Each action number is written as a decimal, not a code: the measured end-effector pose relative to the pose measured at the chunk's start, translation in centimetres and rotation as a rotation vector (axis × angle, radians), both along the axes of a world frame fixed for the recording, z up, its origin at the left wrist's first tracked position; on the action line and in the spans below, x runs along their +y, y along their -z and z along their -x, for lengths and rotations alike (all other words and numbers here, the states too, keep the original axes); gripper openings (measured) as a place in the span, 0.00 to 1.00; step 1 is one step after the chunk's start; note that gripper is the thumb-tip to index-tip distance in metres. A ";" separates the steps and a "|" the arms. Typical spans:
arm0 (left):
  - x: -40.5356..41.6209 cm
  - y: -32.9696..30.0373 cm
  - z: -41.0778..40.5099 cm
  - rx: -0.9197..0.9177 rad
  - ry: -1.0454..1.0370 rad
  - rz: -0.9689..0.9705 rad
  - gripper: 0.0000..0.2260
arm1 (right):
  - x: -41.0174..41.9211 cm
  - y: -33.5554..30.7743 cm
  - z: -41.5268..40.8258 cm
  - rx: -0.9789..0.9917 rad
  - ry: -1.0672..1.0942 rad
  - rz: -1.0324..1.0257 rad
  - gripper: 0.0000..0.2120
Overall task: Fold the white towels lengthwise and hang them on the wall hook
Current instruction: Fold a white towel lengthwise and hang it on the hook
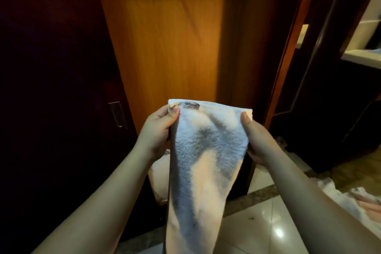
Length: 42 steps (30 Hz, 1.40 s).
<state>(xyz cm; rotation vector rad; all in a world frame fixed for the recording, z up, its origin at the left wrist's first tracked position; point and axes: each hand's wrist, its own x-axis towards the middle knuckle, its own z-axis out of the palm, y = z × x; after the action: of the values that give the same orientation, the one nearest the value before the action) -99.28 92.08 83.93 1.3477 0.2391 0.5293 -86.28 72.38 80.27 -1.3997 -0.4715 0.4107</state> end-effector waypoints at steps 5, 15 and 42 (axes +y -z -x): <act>0.3 0.1 0.8 0.048 0.017 -0.069 0.10 | 0.4 1.1 0.8 -0.208 0.383 0.260 0.18; 1.2 0.6 2.1 0.031 -0.079 -0.047 0.11 | -0.3 -1.0 0.6 -0.228 0.096 0.075 0.22; -9.7 3.3 4.1 -0.019 -0.231 -0.018 0.09 | 2.4 -0.6 11.1 -0.316 0.253 0.203 0.09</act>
<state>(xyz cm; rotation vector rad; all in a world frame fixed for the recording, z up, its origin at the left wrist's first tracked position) -103.41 82.36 80.64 1.3398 0.3774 0.7389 -97.38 74.81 80.90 -1.7085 -0.5103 0.0294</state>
